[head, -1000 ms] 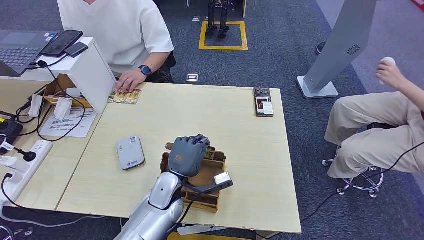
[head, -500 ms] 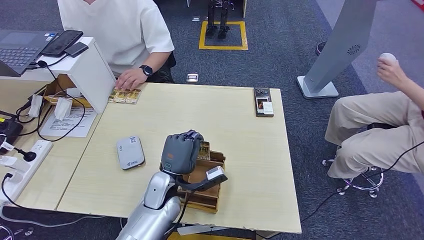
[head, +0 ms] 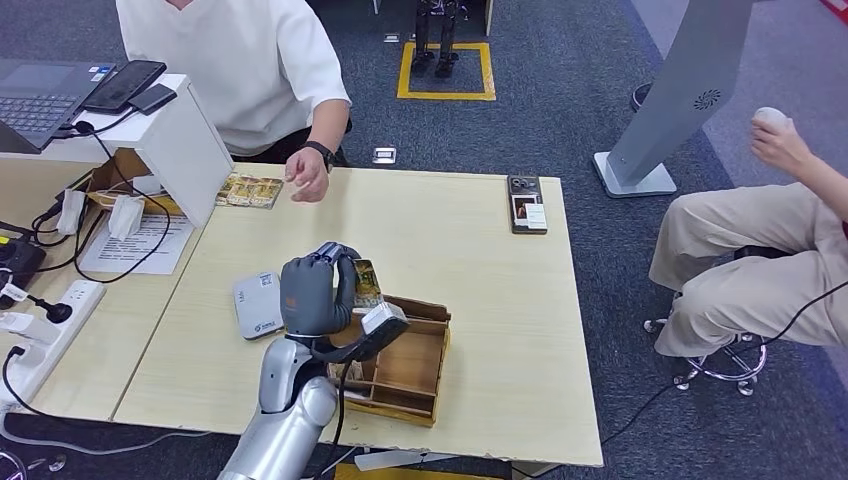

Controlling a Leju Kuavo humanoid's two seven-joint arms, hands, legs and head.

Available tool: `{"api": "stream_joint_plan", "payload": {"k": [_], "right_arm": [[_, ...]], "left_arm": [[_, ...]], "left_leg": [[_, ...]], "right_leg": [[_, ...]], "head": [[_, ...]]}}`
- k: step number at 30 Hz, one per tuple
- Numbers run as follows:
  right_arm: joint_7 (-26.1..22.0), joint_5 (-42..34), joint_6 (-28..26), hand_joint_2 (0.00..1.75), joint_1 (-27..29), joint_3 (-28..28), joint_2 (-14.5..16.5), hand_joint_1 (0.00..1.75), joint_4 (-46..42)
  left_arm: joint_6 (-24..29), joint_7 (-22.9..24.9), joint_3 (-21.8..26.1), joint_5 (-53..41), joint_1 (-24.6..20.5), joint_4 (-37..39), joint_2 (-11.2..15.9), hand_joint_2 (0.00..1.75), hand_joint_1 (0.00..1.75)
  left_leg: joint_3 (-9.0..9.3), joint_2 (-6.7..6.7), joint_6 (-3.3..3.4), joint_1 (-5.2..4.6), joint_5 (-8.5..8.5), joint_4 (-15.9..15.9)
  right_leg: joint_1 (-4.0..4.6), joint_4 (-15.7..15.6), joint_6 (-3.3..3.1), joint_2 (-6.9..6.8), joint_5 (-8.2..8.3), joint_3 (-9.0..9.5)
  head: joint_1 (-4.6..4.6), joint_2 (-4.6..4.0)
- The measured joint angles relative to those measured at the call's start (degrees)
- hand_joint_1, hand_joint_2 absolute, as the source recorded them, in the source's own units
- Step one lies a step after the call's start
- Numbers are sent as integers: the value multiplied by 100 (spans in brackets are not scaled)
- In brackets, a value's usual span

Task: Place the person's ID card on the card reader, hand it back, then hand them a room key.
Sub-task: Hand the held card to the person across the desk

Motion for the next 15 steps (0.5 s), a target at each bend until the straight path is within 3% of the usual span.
{"api": "stream_joint_plan", "payload": {"k": [15], "right_arm": [[41,10,0,175,0,0,0,0,-13]], "left_arm": [[0,-103,319,446,60,-111,16,175,175]], "left_leg": [[1,0,0,0,0,0]], "right_leg": [[0,0,0,0,0,0]], "head": [[0,0]]}}
